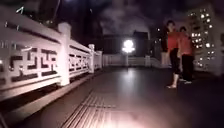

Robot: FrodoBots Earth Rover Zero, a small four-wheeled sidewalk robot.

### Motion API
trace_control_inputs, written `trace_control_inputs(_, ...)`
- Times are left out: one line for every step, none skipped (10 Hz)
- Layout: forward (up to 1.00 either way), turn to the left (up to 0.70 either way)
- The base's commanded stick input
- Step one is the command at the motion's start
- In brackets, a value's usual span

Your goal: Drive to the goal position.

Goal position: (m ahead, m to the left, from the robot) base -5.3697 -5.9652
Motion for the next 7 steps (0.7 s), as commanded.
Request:
trace_control_inputs(0.45, 0.0)
trace_control_inputs(0.45, 0.0)
trace_control_inputs(0.45, 0.0)
trace_control_inputs(0.45, 0.0)
trace_control_inputs(0.45, 0.0)
trace_control_inputs(0.45, 0.0)
trace_control_inputs(0.45, 0.0)
